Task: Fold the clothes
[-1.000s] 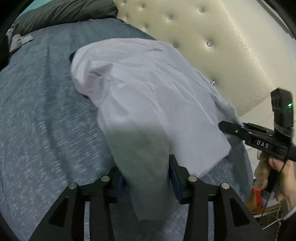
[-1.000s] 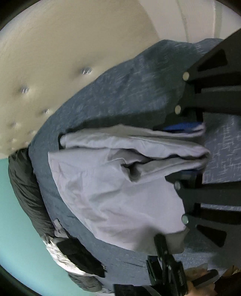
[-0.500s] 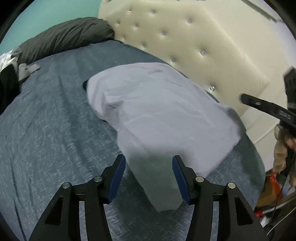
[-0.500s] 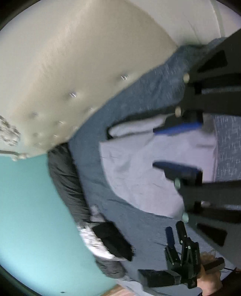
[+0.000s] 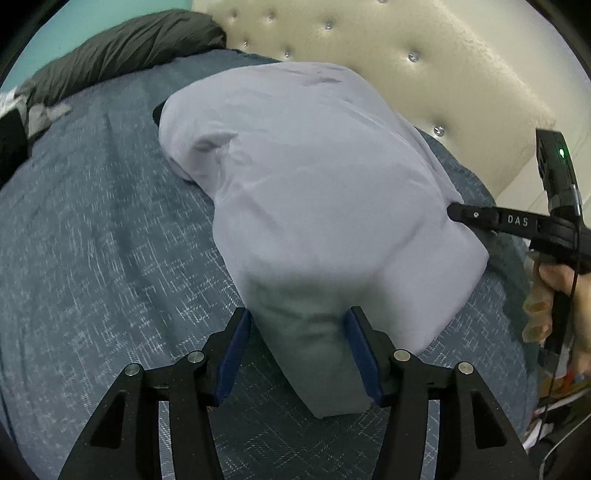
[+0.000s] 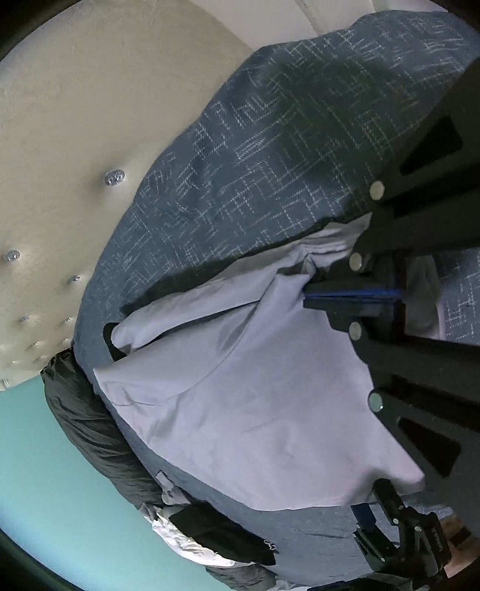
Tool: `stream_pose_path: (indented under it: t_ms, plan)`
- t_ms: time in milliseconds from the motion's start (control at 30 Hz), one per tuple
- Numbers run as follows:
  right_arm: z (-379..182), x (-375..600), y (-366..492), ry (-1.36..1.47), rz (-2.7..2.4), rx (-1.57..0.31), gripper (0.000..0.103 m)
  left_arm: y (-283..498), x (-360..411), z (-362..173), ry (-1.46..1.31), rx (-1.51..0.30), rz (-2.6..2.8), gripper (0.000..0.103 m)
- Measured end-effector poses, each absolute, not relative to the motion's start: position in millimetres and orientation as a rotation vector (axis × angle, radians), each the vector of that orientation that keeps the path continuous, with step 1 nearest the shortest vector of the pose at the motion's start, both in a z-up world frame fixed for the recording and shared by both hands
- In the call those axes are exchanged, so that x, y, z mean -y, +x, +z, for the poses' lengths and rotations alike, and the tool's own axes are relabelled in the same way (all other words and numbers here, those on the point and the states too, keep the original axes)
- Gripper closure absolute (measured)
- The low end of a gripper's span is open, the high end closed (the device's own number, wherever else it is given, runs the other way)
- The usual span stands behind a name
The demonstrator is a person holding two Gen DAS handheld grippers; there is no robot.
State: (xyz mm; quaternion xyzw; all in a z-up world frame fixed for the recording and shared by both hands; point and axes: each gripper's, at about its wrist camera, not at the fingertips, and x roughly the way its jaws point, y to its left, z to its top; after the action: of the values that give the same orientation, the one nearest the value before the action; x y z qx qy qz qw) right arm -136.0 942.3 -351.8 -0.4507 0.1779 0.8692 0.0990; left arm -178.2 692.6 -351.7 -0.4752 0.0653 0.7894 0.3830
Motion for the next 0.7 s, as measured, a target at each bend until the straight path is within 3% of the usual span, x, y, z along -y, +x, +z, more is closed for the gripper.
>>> stream_pose_path:
  t_ms: [267,433,700]
  plan:
    - [-343.8,-937.3,-115.6,-1.291,2.621,-0.486,0.103,-202.5,-671.7,-315.4,-1.137,-0.023,2.111,0.044]
    - [-340.3,-933.7,-100.2,-1.263,2.656,-0.452,0.103,-221.3,-697.8,-302.1,-1.079,-0.104,2.124,0.044]
    - [-355.8,-932.8,-87.3,-1.261,2.689,-0.461,0.103,-258.4,-697.6,-350.8,-1.285,-0.041,2.03,0.044]
